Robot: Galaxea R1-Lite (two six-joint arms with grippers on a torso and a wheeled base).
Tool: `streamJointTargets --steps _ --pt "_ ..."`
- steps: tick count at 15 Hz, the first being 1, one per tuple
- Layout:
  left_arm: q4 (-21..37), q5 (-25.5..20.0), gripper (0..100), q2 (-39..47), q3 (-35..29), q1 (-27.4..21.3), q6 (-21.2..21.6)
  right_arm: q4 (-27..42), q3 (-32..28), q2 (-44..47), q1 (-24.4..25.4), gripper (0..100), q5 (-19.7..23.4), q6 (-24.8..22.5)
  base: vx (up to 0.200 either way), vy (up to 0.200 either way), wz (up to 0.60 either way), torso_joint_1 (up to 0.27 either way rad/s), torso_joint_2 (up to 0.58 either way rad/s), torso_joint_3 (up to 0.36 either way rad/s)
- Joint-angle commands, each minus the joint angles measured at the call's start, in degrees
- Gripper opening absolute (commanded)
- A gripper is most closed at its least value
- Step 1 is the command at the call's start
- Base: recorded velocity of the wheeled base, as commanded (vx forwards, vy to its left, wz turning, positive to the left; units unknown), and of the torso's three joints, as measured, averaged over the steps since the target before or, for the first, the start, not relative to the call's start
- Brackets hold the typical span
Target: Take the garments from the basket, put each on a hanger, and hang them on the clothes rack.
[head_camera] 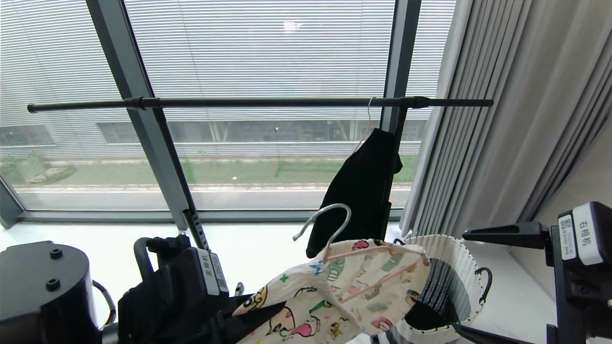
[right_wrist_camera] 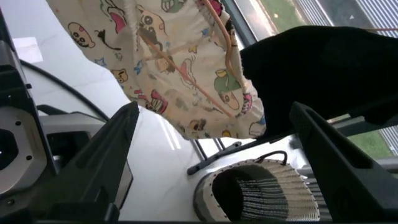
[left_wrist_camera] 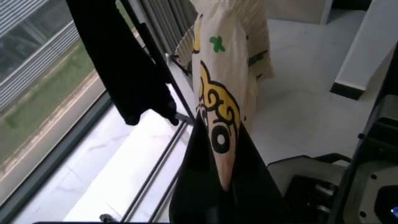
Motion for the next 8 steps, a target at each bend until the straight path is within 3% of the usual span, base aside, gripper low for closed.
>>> streamJointTargets --steps 1,3,8 --pt "-2.66 1.19 0 6.61 -1.92 -4.31 0.10 0.01 -0.09 1.71 0.06 100 1.27 -1.54 0.000 0.000 0.00 0.000 0.00 0.000" --pt "-6.62 2.51 0 9.51 -1.83 -6.16 0.19 0.01 0.17 3.91 0.06 100 2.33 -2.69 0.000 0.000 0.00 0.000 0.00 0.000" --pt "-7.23 2.77 0 7.84 -0.16 -7.57 4.67 0.10 0.61 8.74 -1.17 100 4.96 -4.18 0.000 0.000 0.00 0.000 0.00 0.000"
